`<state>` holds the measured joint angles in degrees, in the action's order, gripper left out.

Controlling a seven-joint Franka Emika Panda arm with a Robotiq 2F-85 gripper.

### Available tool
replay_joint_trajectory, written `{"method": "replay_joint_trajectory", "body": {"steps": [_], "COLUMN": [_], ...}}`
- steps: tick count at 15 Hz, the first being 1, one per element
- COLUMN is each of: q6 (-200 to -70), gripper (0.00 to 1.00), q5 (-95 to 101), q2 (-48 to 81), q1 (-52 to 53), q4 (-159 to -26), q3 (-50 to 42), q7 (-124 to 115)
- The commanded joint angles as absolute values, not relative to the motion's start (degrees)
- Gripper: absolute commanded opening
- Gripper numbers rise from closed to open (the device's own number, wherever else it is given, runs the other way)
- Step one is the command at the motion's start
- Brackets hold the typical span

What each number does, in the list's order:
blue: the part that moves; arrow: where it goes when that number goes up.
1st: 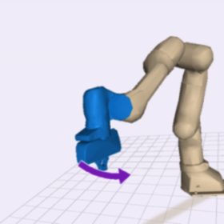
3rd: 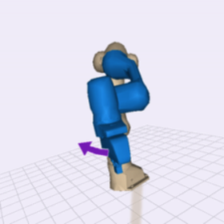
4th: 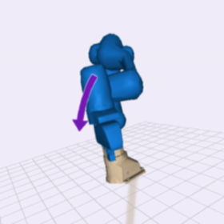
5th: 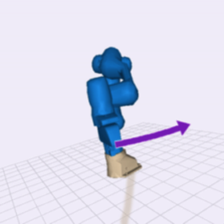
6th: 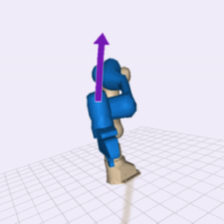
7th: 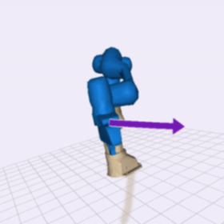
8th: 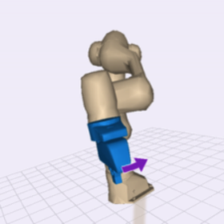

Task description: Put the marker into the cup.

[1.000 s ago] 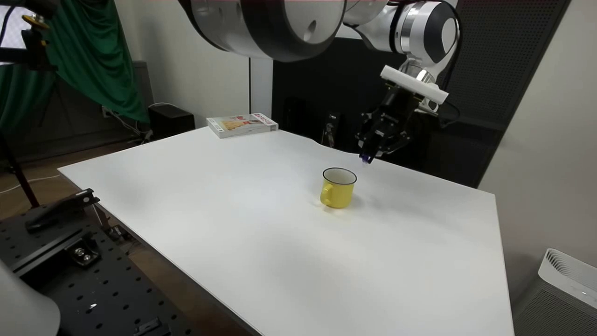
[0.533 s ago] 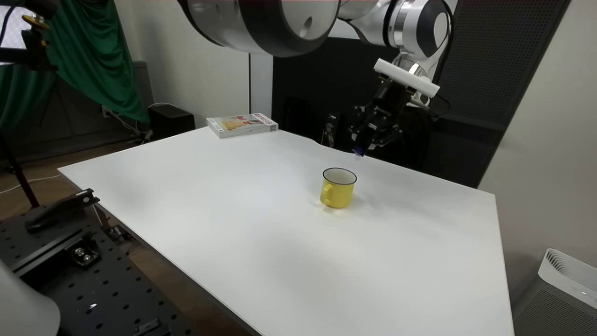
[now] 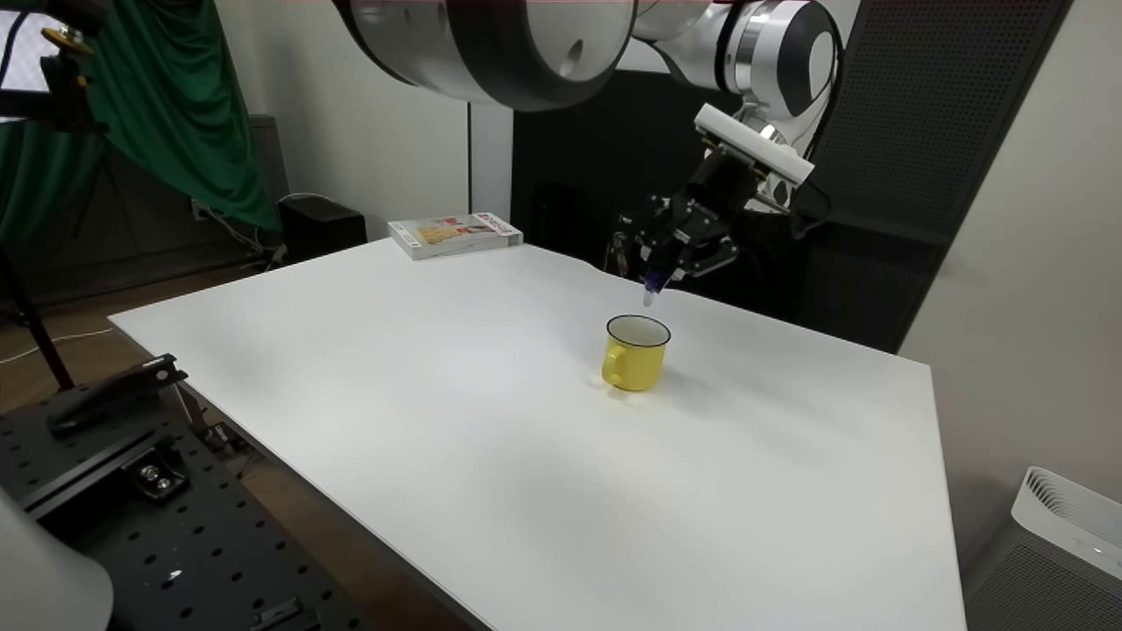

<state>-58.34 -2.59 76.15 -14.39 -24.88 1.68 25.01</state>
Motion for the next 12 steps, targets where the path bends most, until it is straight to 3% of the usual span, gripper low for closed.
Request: {"method": "replay_joint_trajectory", "body": {"steps": [1, 2, 3, 6, 8, 10, 11, 12], "q6": [-56.1, -53.0, -55.6, -52.3, -55.2, -51.9, -55.1, -52.2], "gripper": [0.06, 0.06, 0.06, 0.06, 0.06, 0.06, 0.06, 0.06], "q5": [-3.0, -2.8, -2.9, -2.6, -2.6, -2.5, -2.5, -2.4], "q2": [74.4, 78.6, 74.9, 79.6, 76.5, 80.9, 77.6, 81.8], "q1": [-14.7, -14.6, -14.8, -14.8, -15.1, -15.1, -15.2, -15.2], "q4": [-27.1, -19.8, -26.9, -19.7, -26.8, -19.8, -26.6, -19.4], "q3": [2.0, 2.1, 1.9, 2.0, 1.7, 1.9, 1.5, 1.8], "q7": [24.3, 24.0, 24.4, 24.3, 24.4, 24.1, 24.4, 24.1]}}
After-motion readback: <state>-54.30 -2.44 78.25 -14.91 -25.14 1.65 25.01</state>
